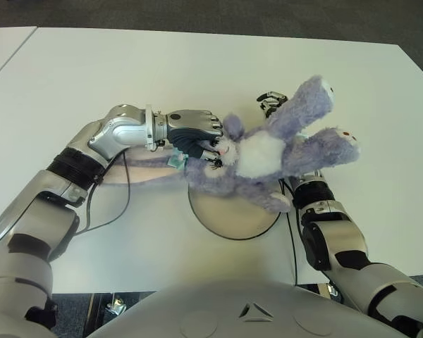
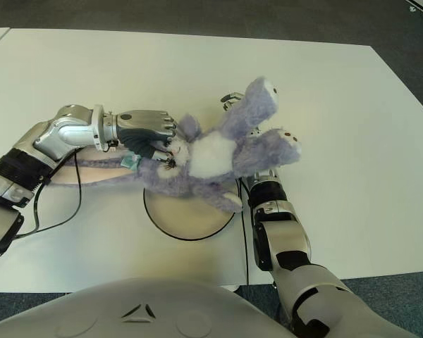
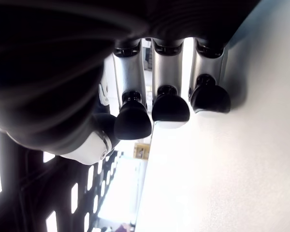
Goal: Put the doll into the plate.
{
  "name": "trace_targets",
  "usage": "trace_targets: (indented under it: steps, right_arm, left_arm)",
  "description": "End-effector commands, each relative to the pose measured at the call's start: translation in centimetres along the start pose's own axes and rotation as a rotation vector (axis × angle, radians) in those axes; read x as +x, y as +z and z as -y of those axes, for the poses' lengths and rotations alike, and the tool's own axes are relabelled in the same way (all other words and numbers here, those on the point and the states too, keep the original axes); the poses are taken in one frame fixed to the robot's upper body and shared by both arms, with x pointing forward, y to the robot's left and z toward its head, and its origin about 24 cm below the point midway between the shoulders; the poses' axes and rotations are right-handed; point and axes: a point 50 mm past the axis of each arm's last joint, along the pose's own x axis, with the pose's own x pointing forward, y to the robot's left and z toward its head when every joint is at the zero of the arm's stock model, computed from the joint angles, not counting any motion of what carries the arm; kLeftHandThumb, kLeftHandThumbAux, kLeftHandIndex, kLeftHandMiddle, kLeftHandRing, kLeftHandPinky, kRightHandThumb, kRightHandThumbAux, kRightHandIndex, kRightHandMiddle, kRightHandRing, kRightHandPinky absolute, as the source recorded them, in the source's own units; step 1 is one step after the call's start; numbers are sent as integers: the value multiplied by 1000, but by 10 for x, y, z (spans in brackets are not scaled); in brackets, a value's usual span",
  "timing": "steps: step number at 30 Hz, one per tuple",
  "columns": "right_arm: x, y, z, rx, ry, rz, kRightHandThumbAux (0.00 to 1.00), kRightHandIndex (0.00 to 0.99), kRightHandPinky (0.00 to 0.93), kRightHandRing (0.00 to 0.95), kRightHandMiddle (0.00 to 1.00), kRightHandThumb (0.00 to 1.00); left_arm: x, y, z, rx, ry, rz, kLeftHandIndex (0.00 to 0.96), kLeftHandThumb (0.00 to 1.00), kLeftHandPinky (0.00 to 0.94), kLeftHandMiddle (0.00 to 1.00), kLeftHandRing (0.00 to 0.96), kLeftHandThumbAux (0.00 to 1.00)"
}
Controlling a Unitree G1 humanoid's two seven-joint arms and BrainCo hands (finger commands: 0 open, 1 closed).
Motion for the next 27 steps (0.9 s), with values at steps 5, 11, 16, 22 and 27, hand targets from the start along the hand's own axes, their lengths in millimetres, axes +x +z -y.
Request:
trace_targets:
  steps: [5,11,16,22,27]
  right_arm:
    - [-13,-33,-4,9,13,-150,722,440,826,835,842,705]
    - [-13,-32,-4,8,14,-150,722,440,830,834,841,705]
    - [-13,-32,-4,8,14,-148,722,440,840,839,846,705]
    - [-13,-32,-3,8,11,-147,722,440,837,841,847,706]
    - [-13,-32,-3,12,12,-149,722,440,830,835,842,706]
  left_arm:
    - [-2,0,21,-35,-193,-13,398,953,772,540,584,643]
    - [-3,-1,22,-20,-208,-36,406,952,773,523,574,644]
    - [-4,-3,22,27,-229,-70,434,951,739,482,541,644]
    - [-3,-5,20,87,-267,-118,401,953,674,537,562,643]
    - [-2,-9,19,116,-278,-156,400,952,668,537,544,644]
